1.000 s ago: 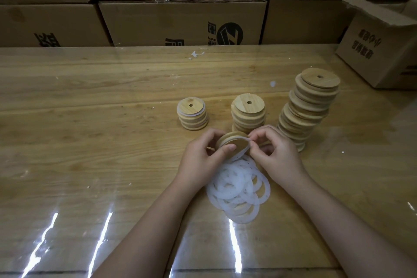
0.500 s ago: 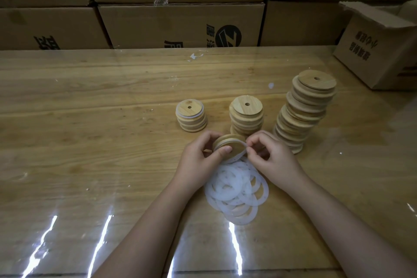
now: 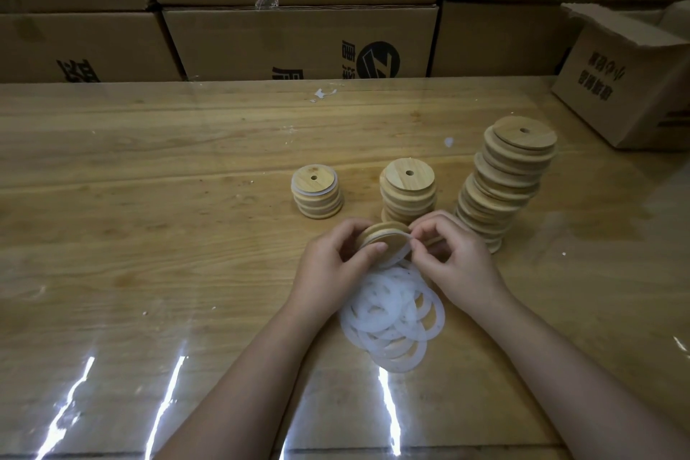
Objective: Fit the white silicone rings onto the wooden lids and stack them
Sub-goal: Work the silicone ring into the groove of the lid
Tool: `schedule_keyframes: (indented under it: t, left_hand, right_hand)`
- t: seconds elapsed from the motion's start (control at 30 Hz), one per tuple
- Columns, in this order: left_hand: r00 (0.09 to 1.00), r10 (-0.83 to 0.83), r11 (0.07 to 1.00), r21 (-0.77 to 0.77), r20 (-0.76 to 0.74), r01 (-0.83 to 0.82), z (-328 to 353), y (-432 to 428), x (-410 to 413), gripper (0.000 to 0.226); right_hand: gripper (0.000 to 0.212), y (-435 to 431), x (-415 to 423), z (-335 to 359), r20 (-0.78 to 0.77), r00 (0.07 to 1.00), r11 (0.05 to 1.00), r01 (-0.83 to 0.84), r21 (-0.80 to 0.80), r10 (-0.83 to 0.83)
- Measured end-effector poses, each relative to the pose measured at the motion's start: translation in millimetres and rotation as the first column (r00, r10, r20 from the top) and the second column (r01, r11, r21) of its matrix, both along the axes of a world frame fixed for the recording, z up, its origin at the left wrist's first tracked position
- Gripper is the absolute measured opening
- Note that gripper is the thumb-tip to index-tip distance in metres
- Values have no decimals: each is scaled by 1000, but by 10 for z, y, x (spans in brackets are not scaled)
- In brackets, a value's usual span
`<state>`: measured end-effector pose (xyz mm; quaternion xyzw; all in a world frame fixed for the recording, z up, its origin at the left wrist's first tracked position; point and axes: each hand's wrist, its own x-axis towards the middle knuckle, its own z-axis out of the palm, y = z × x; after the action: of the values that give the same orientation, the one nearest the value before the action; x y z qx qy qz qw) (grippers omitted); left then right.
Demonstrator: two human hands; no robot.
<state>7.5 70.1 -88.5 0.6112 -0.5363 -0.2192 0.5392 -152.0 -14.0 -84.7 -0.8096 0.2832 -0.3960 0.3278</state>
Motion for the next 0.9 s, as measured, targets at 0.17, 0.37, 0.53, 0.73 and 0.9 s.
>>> schedule_keyframes:
  t: [0.17,0.37,0.53,0.73,0.9]
  left_hand:
    - [1000,-1,1000,-10,19,1,10,-20,0,22]
    - [1000,3,1000,-7,25,-3,-3,-33,6,20]
    - [1000,-2,1000,10,19,1,-14,-18,7,18]
    - [999,20,999,28,-36,-19,-6,-14,26,20]
    - [999,-7,1000,20,-48,8,11,-9,-3,29]
  right_hand:
    - [10,-26,11,-38,-24,999,999,43,20,-43]
    - [12,-52,18,-85,-106,993,997,63,47,-58]
    - [17,-64,-4,-90,-105,994,997,14,79,-5]
    - [19,-66,7,-95,-155,987,997,-28,76,40]
    - [15,-50,-1,-78,-134,990,997,-41,69,50]
